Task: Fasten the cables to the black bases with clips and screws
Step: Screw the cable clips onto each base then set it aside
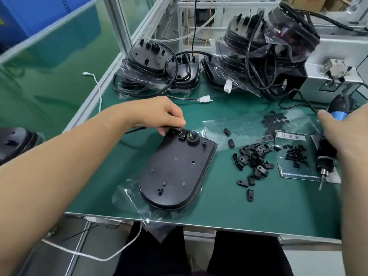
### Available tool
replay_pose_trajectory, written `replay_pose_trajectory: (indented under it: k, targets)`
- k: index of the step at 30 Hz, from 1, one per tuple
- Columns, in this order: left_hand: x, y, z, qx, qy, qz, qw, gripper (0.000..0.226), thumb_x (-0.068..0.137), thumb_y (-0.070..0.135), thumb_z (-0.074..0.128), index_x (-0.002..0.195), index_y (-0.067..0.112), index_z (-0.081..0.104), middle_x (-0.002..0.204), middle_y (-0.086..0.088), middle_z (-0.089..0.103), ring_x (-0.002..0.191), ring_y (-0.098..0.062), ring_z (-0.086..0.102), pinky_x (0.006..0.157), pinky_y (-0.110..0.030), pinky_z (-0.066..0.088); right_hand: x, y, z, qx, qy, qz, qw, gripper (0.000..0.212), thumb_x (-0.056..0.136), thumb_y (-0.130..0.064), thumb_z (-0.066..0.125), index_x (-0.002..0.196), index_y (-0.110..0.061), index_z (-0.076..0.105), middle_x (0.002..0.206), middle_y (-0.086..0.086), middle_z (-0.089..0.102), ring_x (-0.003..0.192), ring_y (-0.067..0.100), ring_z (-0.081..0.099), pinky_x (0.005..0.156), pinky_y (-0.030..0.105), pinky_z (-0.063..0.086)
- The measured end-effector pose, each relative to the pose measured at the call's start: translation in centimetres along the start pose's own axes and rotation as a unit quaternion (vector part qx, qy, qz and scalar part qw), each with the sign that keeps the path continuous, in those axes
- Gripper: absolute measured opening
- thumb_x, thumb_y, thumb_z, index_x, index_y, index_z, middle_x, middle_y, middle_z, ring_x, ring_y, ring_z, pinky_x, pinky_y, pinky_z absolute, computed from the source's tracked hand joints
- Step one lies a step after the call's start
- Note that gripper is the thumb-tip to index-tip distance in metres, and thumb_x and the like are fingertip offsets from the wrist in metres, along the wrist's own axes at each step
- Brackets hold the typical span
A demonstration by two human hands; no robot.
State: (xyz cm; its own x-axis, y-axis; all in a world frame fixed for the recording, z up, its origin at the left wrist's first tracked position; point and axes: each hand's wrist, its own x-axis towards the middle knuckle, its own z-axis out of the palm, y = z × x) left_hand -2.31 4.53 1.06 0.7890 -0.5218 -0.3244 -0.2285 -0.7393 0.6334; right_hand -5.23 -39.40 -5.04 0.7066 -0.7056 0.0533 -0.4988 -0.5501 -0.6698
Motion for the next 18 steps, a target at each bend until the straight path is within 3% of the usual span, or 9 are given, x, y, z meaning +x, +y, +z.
replay_pose_trajectory:
  k: [2, 4, 6, 8, 10, 12, 14, 18]
  targets:
    - [-0.1, 0.1, 0.2, 0.031, 0.007, 0.006, 0.999, 0.018, 0.093, 0.026, 0.063, 0.08, 0.014, 0.07, 0.071, -0.002, 0.064, 0.061, -0.013, 0.063, 0.066, -0.024, 0.051, -3.0, -2.4, -0.2, 0.029, 0.041, -0.096, 0.994, 0.086, 0.073, -0.064, 0.056, 0.141, -0.017, 0.033, 0.147, 0.013, 0.04, 0.134, 0.039, 0.04, 0.111, 0.057, 0.036]
    - [-0.6, -0.1, 0.0, -0.014, -0.003, 0.007, 1.0, 0.014, 0.092, 0.026, 0.064, 0.088, 0.016, 0.072, 0.081, -0.003, 0.069, 0.071, -0.01, 0.065, 0.069, -0.023, 0.052, -7.6, -5.7, 0.2, 0.067, 0.053, -0.232, 0.969, 0.074, 0.084, -0.053, 0.057, 0.141, -0.009, 0.04, 0.143, 0.018, 0.041, 0.134, 0.034, 0.038, 0.113, 0.05, 0.033]
    - [-1.5, -0.5, -0.4, -0.087, -0.044, -0.004, 0.995, 0.019, 0.087, 0.025, 0.07, 0.105, 0.021, 0.073, 0.104, -0.001, 0.072, 0.091, -0.009, 0.067, 0.075, -0.024, 0.056, -13.3, -8.8, 1.4, 0.109, -0.046, -0.326, 0.938, 0.065, 0.089, -0.047, 0.06, 0.139, -0.007, 0.047, 0.136, 0.013, 0.047, 0.129, 0.025, 0.043, 0.11, 0.044, 0.038]
    - [-2.1, -1.1, -0.5, -0.117, -0.085, -0.01, 0.989, 0.032, 0.082, 0.016, 0.075, 0.113, 0.023, 0.07, 0.111, -0.001, 0.071, 0.101, -0.013, 0.066, 0.082, -0.027, 0.056, -18.7, -10.4, 3.0, 0.121, -0.199, -0.344, 0.91, 0.07, 0.088, -0.053, 0.062, 0.143, -0.013, 0.046, 0.138, 0.003, 0.047, 0.131, 0.014, 0.043, 0.111, 0.033, 0.036]
    - [-2.2, -1.5, -0.1, -0.12, -0.084, -0.002, 0.989, 0.035, 0.082, 0.004, 0.074, 0.111, 0.022, 0.072, 0.11, -0.011, 0.071, 0.093, -0.014, 0.065, 0.078, -0.024, 0.055, -22.1, -11.0, 4.7, 0.095, -0.29, -0.335, 0.891, 0.08, 0.081, -0.062, 0.061, 0.145, -0.018, 0.043, 0.141, -0.001, 0.045, 0.133, 0.011, 0.04, 0.109, 0.025, 0.031]
    - [-2.3, -1.7, 0.2, -0.131, -0.07, 0.007, 0.989, 0.037, 0.084, 0.0, 0.07, 0.109, 0.027, 0.074, 0.108, -0.009, 0.073, 0.085, -0.005, 0.064, 0.072, -0.018, 0.053, -23.3, -11.1, 6.1, 0.061, -0.317, -0.332, 0.887, 0.076, 0.08, -0.061, 0.064, 0.141, -0.019, 0.047, 0.138, -0.001, 0.048, 0.132, 0.015, 0.041, 0.109, 0.029, 0.033]
    - [-2.3, -1.9, 0.1, -0.147, -0.073, 0.008, 0.986, 0.038, 0.087, 0.0, 0.067, 0.108, 0.032, 0.074, 0.107, -0.001, 0.074, 0.083, 0.0, 0.065, 0.073, -0.015, 0.052, -23.3, -11.3, 6.8, 0.044, -0.325, -0.33, 0.885, 0.054, 0.082, -0.055, 0.068, 0.124, -0.022, 0.059, 0.121, -0.003, 0.057, 0.119, 0.018, 0.048, 0.099, 0.029, 0.037]
    - [-2.3, -2.1, 0.0, -0.142, -0.077, 0.012, 0.987, 0.033, 0.092, 0.003, 0.061, 0.114, 0.025, 0.072, 0.108, -0.001, 0.074, 0.088, -0.003, 0.066, 0.076, -0.017, 0.052, -22.1, -11.6, 7.1, 0.068, -0.361, -0.33, 0.87, 0.034, 0.083, -0.047, 0.072, 0.107, -0.024, 0.067, 0.105, -0.006, 0.062, 0.105, 0.016, 0.053, 0.091, 0.03, 0.041]
